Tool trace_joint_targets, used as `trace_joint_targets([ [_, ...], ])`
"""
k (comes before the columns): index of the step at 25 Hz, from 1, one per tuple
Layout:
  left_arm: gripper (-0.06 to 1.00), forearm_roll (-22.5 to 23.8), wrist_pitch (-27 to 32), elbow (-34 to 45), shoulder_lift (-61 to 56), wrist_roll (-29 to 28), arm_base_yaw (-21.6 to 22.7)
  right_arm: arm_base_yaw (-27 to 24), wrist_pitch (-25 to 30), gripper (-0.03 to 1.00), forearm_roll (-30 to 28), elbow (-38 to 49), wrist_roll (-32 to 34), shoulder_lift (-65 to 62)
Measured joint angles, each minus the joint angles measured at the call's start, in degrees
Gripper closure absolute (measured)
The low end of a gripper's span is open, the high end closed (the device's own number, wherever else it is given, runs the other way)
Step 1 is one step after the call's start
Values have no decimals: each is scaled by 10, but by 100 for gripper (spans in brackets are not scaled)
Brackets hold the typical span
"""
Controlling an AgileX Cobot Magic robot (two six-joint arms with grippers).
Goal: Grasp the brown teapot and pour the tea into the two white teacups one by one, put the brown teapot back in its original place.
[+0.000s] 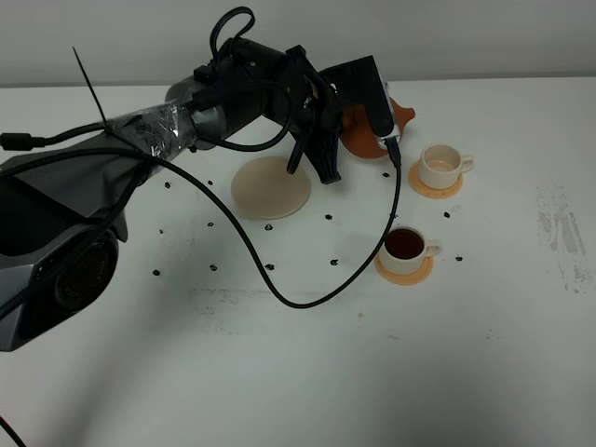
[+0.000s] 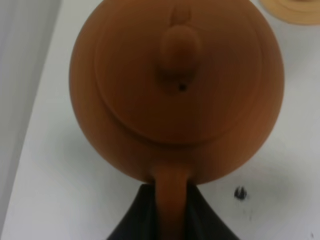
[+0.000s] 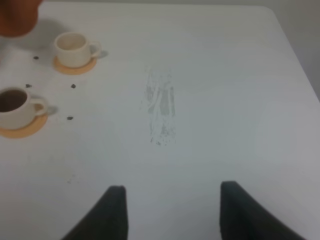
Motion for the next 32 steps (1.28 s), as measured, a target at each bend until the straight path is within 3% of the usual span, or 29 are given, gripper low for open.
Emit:
trace_joint_targets([
  [7,83,2,-60,-1,5,77,-10,0,0,53,0,0,0,0],
  [20,83,39,-86,-1,7,180,-10,0,0,53,0,0,0,0],
  [32,83,100,-134,-1,25,222,-31,0,0,53,0,0,0,0],
])
